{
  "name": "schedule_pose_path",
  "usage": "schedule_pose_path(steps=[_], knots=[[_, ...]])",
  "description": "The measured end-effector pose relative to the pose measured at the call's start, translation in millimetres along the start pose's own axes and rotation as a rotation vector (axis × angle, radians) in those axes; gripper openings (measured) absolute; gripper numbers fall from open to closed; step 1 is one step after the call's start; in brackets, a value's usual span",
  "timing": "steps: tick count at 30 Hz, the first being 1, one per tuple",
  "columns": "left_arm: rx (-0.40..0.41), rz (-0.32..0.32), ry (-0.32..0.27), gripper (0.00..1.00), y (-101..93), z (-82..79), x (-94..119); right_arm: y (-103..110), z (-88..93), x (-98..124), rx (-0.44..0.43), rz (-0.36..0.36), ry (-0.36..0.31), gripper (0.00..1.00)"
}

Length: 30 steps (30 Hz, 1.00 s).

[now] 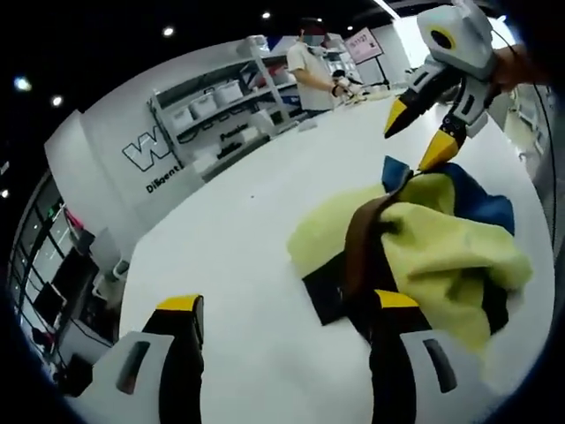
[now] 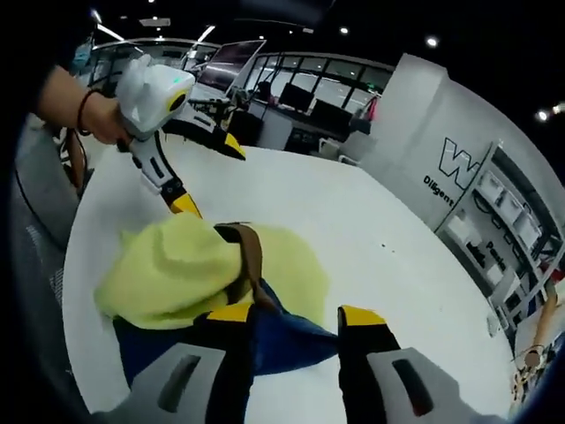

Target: Fold the garment on the visible template until the final outline fits inside the template.

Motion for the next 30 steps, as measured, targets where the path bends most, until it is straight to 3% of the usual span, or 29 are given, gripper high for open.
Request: schedule_pose_path(steps=[3, 6, 13, 14, 15, 19, 20, 23, 24, 26, 27, 30], knots=[[-0.082, 0.019, -0.016, 0.62, -4.1, -0.4, -2.3, 0.3, -0.7, -2.7, 0.036, -0.027, 0.006, 0.26], [-0.1, 0.037, -0.015, 0.6, -8.5, 1.3, -7.3, 1.1, -2.3, -6.7, 0.065, -0.046, 0.005, 0.23], [-0.075, 0.049, -0.024, 0.45, -11.2, 5.3, -10.3, 6.1, -3.1, -13.5, 0.097, -0.106, 0.012, 0.12], [-0.033, 0.079, -0.073, 0.43, -14.3, 5.2, -11.6, 7.6, -2.6, -15.3, 0.101, -0.116, 0.018, 0.11], [-0.02, 0.098, -0.07, 0.4, -15.5, 6.4, -11.8, 8.0, -2.4, -16.1, 0.102, -0.121, 0.02, 0.1], [-0.103, 0.092, -0.06, 0.3, -18.8, 8.2, -13.9, 9.3, -2.4, -19.0, 0.103, -0.147, 0.032, 0.0], [-0.109, 0.099, -0.059, 0.26, -20.2, 8.8, -14.8, 9.6, -0.3, -19.4, 0.113, -0.164, 0.067, 0.0], [-0.118, 0.114, -0.052, 0.03, -21.9, 9.6, -16.1, 8.0, -0.5, -20.3, 0.087, -0.155, 0.059, 0.0], [-0.114, 0.121, -0.049, 0.0, -22.4, 10.0, -16.2, 7.8, -0.2, -20.3, 0.081, -0.157, 0.061, 0.0], [-0.105, 0.112, -0.062, 0.0, -22.2, 9.9, -15.0, 7.6, 0.6, -19.7, 0.081, -0.151, 0.067, 0.0], [-0.089, 0.1, -0.102, 0.0, -20.6, 6.4, -12.8, 6.2, 1.9, -18.5, 0.063, -0.138, 0.078, 0.0], [-0.048, 0.118, -0.111, 0.0, -17.3, 1.4, -8.9, 1.2, 2.2, -16.1, -0.026, -0.097, 0.067, 0.0]])
Point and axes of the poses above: the point that each gripper's makers call its tool centre point, and the gripper's own axes: x roughly backward along the fingers, y roughly to its left, z roughly out of its underside, the point moved 10 cm from there along x, roughly backward along the fingers, and after that the axes turned 15 degrees about x, right-handed, at the moved point
